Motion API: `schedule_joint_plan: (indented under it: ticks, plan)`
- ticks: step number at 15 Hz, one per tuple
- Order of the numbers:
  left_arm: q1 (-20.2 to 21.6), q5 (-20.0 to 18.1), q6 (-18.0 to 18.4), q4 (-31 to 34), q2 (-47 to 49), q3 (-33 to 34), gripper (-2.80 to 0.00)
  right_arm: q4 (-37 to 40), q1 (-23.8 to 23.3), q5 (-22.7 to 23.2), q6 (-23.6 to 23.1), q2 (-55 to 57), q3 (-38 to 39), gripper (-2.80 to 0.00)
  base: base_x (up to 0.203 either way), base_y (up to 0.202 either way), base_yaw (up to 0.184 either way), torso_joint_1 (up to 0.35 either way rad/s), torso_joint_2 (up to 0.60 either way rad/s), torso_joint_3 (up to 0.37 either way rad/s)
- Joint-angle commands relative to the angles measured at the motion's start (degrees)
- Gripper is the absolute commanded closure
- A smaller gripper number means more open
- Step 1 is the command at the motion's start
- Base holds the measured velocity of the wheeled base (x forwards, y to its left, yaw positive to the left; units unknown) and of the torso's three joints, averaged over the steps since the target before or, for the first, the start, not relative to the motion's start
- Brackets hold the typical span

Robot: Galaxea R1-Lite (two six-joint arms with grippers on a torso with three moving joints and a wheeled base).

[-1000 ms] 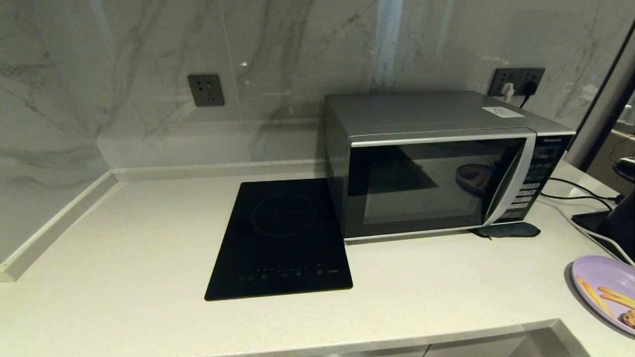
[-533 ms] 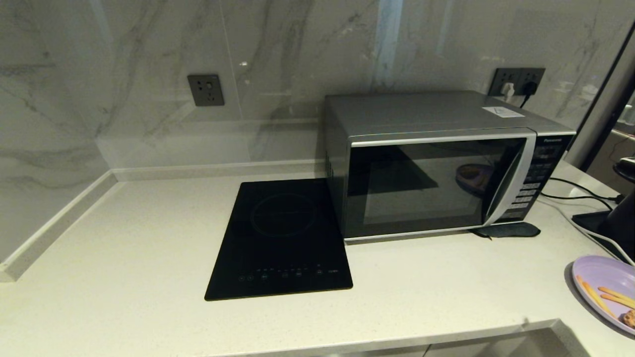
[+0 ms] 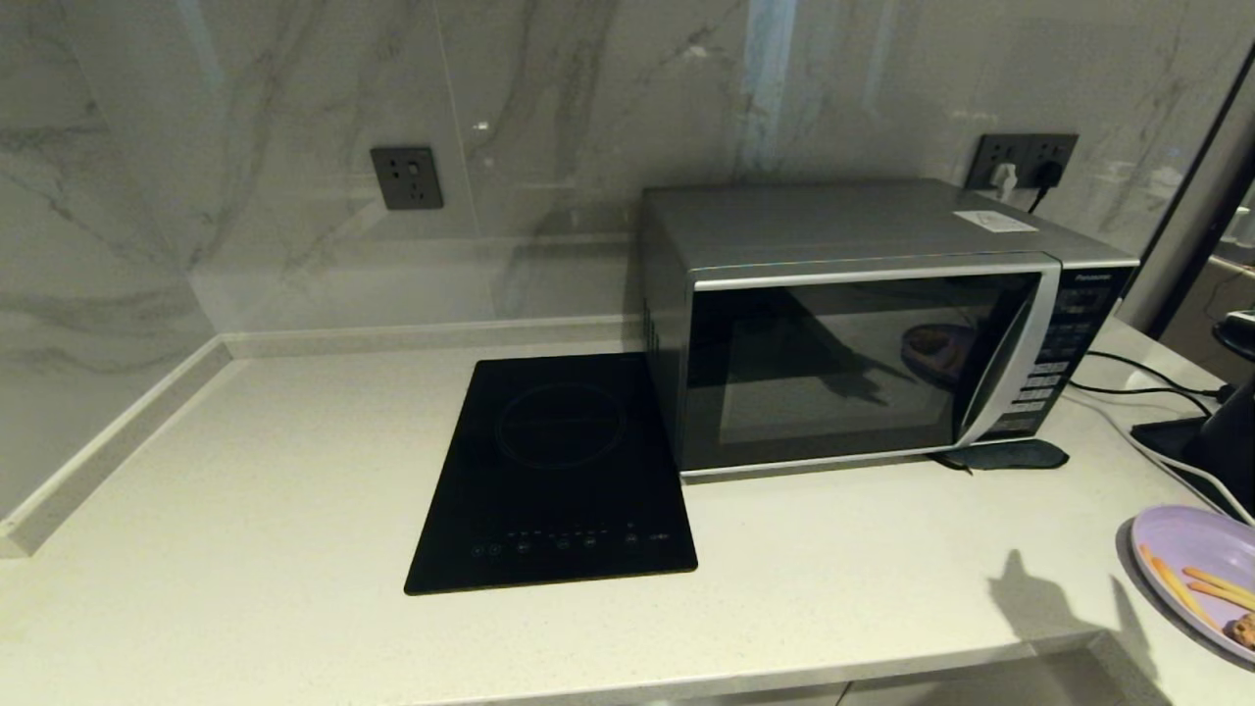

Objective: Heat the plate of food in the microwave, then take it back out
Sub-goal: Open the microwave oven

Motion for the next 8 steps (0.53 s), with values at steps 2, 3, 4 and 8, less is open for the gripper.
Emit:
schedule_joint_plan:
  ticks: [2,3,4,8]
  plan:
    - [0.01,0.05,-0.06,-0.02,0.09,0.00,0.00,-0.48,2.08,-7.79,0.09,6.95,0.86,-2.80,0.000,0.000,0.000,0.000,0.00,0.000]
    - [0.01,0.05,-0.06,-0.02,0.09,0.00,0.00,-0.90,3.52,-8.87,0.24,8.36,1.58,-2.80,0.000,0.000,0.000,0.000,0.00,0.000]
    - [0.01,0.05,-0.06,-0.02,0.09,0.00,0.00,-2.32,4.80,-10.35,0.65,10.50,2.15,-2.80,0.000,0.000,0.000,0.000,0.00,0.000]
    - [0.01,0.05,-0.06,-0.02,0.09,0.00,0.00,-18.57,6.91,-11.59,-0.66,19.86,6.96,-2.80,0.000,0.000,0.000,0.000,0.00,0.000]
